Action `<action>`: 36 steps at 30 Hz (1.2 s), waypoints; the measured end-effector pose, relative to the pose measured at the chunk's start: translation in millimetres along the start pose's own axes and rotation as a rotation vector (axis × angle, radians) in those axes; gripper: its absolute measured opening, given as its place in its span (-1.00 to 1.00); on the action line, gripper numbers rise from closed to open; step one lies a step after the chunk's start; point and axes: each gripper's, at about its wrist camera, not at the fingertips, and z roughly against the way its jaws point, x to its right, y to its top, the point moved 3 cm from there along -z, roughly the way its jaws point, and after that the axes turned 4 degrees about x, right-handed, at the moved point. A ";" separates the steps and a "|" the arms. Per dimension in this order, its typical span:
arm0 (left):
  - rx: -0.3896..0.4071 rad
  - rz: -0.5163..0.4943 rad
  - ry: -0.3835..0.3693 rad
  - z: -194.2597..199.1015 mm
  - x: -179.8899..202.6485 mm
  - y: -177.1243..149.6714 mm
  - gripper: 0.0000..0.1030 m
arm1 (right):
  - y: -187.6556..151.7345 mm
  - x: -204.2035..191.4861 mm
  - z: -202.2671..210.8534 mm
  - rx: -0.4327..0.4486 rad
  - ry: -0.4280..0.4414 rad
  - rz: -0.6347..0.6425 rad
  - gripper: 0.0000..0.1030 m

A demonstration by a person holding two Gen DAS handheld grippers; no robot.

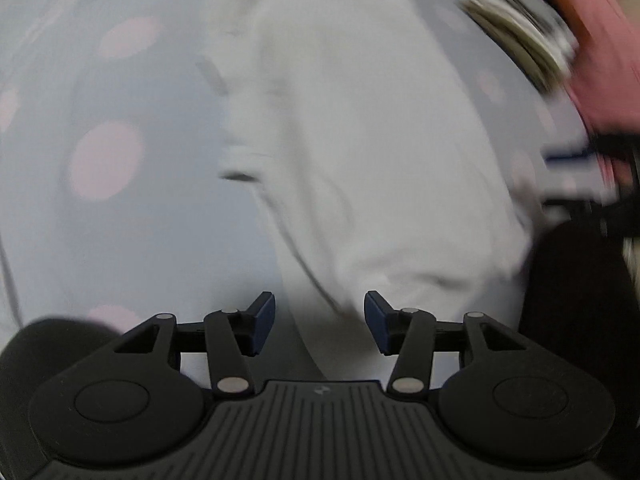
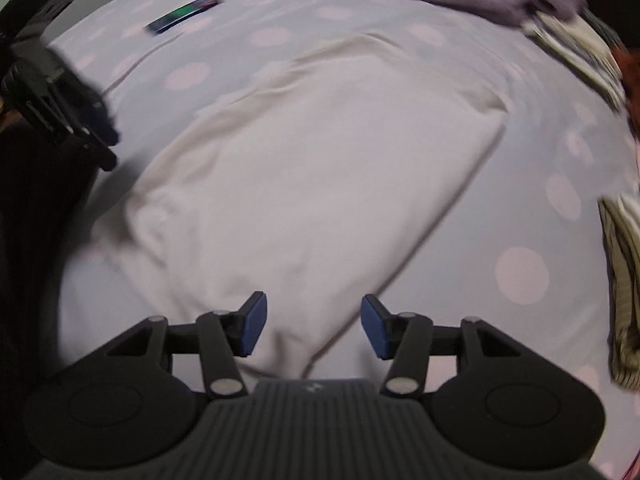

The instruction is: Fold clothes

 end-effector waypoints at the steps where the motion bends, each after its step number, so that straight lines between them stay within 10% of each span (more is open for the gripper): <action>1: -0.003 -0.018 0.007 -1.4 5.4 -1.0 -0.08 | -0.8 -4.8 -0.4 -0.004 0.007 0.008 0.08; 19: -0.009 -0.249 0.117 -13.2 52.7 -19.5 -0.08 | -11.2 -51.8 2.0 0.018 0.013 0.096 0.08; 36: 0.041 -1.118 0.389 -66.4 119.8 -93.3 -0.08 | -45.9 -130.7 -42.2 -0.099 -0.131 0.614 0.23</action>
